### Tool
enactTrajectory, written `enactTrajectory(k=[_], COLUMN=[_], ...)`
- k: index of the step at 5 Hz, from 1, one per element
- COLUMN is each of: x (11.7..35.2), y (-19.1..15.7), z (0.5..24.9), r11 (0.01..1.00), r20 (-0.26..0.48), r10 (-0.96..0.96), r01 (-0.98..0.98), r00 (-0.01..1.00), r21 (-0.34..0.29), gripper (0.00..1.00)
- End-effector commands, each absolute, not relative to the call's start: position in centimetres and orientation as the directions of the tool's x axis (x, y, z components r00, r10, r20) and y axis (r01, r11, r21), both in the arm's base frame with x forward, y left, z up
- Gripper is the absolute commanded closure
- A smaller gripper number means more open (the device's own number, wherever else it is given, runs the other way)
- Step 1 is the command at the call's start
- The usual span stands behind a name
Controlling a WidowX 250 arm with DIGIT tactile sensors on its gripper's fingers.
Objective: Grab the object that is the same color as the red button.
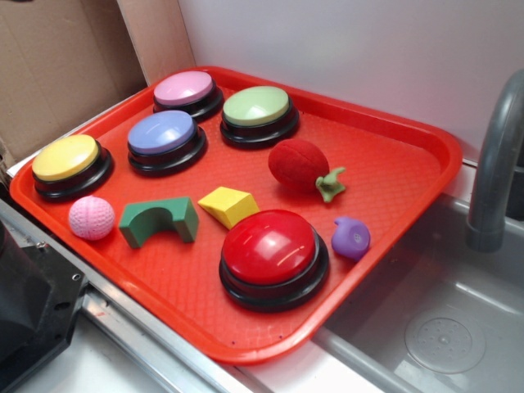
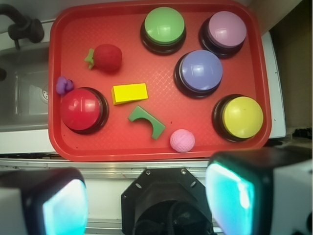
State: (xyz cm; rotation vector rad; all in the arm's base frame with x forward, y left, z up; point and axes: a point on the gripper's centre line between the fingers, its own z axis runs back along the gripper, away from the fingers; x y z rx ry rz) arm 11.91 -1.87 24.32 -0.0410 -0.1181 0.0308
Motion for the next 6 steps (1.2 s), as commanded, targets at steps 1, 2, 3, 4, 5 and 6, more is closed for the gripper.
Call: enactTrajectory(k=[1,2,3,4,5,6], x=[11.9,13.7,15.8,18.2,20.8,23.3], y=[-1.9,-2.9,-4.5,-6.6,-7.9,-8.0], z=[24.3,23.9,22.9,21.3,18.9,16.3], r11=[0.999,0.995,0.964,0.871,0.715,0.581], r20=[0.117,0.199,0.283,0.322,0.304,0.284], r10=[0.033,-0.101,-0.266,-0.484,-0.694,-0.804], r01=[-0.028,0.101,0.255,0.482,0.673,0.792], r00=[0.993,0.975,0.922,0.813,0.652,0.523], r21=[-0.043,0.012,0.074,0.094,0.189,0.188], gripper=[0.0,0.0,0.0,0.0,0.0,0.0])
